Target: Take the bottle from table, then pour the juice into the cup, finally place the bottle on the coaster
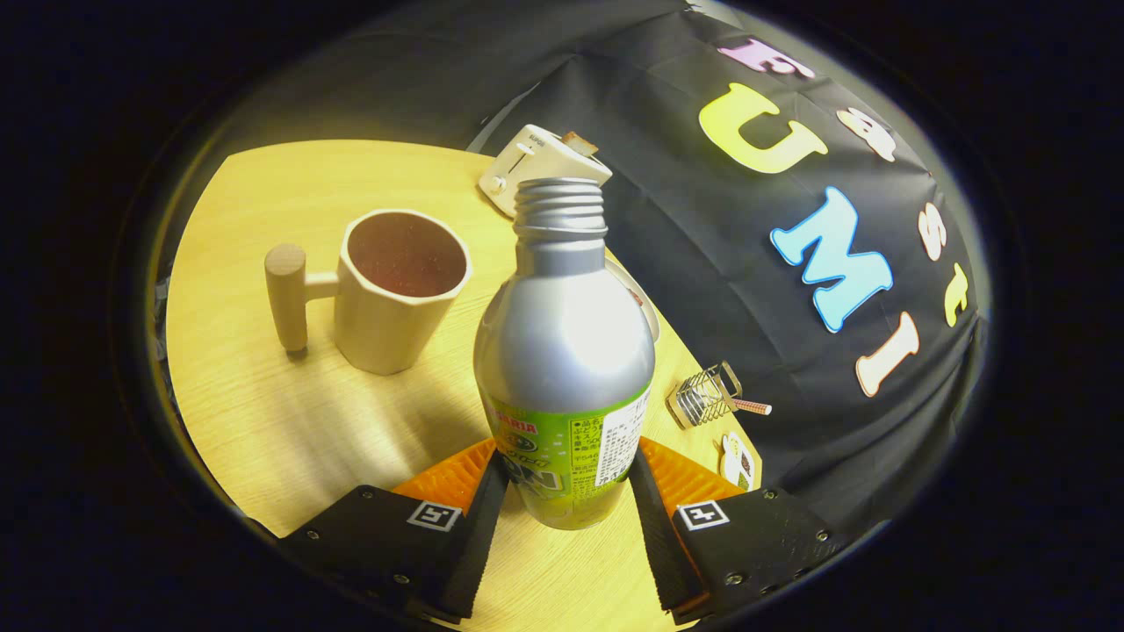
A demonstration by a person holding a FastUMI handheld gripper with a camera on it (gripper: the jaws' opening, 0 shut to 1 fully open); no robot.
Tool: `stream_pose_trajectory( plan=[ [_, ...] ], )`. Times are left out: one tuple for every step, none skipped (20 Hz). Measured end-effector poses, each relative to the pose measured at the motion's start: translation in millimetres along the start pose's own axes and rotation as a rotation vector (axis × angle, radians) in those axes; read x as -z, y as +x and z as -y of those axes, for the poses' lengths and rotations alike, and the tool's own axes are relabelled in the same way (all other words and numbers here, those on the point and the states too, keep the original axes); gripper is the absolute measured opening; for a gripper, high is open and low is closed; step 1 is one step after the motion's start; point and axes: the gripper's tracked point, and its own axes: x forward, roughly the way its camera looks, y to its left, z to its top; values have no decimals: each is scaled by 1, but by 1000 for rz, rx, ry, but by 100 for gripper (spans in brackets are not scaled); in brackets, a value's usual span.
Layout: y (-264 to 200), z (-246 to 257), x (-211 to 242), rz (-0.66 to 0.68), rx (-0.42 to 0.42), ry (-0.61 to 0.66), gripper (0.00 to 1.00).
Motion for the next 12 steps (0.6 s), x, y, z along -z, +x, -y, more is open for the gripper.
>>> stream_pose_trajectory(
  plan=[
    [0, -1, -1, -6, 0, -20, 75],
    [1, -2, -2, -14, -1, -40, 75],
    [1, -2, -2, -22, -1, -57, 75],
    [1, -3, -1, -31, -1, -74, 75],
    [2, -3, -2, -42, -1, -92, 75],
    [4, -3, -2, -52, 0, -111, 75],
    [4, -3, -1, -65, 0, -130, 75],
    [5, -4, 0, -79, 0, -150, 75],
    [4, -5, -1, -88, -1, -168, 75],
    [6, -6, 0, -99, -1, -187, 75],
    [6, -6, -1, -106, 0, -204, 75],
    [7, -7, 1, -114, -3, -218, 75]
  ],
)
